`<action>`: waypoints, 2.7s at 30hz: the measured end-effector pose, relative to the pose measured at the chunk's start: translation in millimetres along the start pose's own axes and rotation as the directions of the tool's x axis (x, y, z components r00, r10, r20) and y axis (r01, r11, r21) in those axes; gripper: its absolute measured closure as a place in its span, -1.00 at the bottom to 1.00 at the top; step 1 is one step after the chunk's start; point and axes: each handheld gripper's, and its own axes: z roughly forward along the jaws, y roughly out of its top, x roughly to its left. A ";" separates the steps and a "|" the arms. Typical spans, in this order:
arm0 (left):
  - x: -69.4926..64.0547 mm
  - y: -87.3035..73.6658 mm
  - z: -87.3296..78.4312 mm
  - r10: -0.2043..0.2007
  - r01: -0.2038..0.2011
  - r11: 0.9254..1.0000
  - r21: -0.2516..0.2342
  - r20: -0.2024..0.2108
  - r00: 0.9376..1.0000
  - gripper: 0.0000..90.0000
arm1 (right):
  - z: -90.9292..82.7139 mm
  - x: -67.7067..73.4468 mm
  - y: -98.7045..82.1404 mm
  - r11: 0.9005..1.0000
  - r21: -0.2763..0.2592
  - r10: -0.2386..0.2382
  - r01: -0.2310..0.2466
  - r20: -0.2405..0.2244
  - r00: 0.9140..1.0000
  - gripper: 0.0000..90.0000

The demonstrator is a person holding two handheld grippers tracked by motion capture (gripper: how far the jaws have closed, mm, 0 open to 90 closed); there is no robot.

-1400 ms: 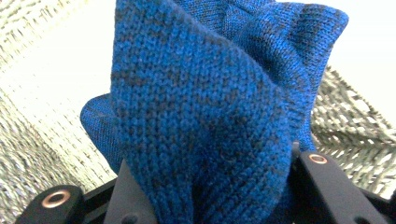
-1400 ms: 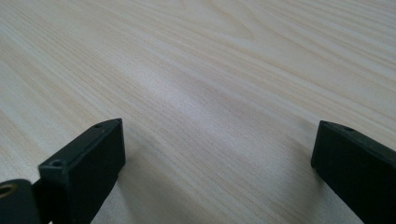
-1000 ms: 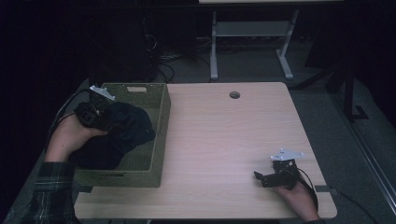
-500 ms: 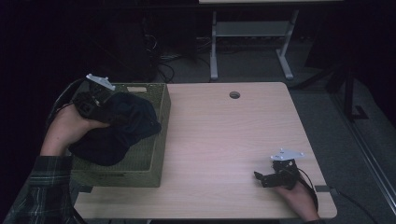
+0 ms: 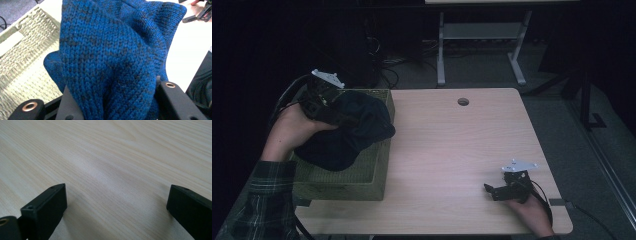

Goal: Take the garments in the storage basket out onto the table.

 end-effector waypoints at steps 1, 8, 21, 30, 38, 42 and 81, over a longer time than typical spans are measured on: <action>-1.1 2.7 0.1 0.005 -0.005 1.000 0.002 0.003 1.000 0.28 | 0.0 0.0 0.0 1.000 0.000 0.000 0.000 0.000 1.000 -0.94; -11.5 24.9 -2.5 0.038 -0.038 0.999 -0.016 0.016 0.999 0.28 | 0.0 0.0 0.0 1.000 0.000 0.000 0.000 0.000 1.000 -0.94; -39.2 66.5 18.5 0.119 -0.116 0.992 -0.047 0.080 0.990 0.28 | 0.1 0.0 0.0 1.000 -0.001 0.000 0.000 0.000 1.000 -0.94; -54.0 83.5 34.8 0.156 -0.151 0.987 -0.054 0.109 0.982 0.28 | 0.0 0.0 0.0 1.000 -0.001 0.000 0.000 0.000 1.000 -0.94; -71.4 100.2 54.4 0.183 -0.176 0.983 -0.060 0.133 0.974 0.28 | 0.0 0.0 0.0 1.000 0.000 0.000 0.000 0.000 1.000 -0.94; -80.9 108.1 66.9 0.197 -0.191 0.980 -0.055 0.150 0.969 0.28 | 0.0 0.0 0.0 1.000 0.000 0.000 0.000 0.000 1.000 -0.94; -152.8 123.7 215.7 0.205 -0.207 0.978 -0.024 0.292 0.934 0.26 | -0.1 0.0 0.0 1.000 -0.003 -0.001 0.001 0.000 1.000 -0.94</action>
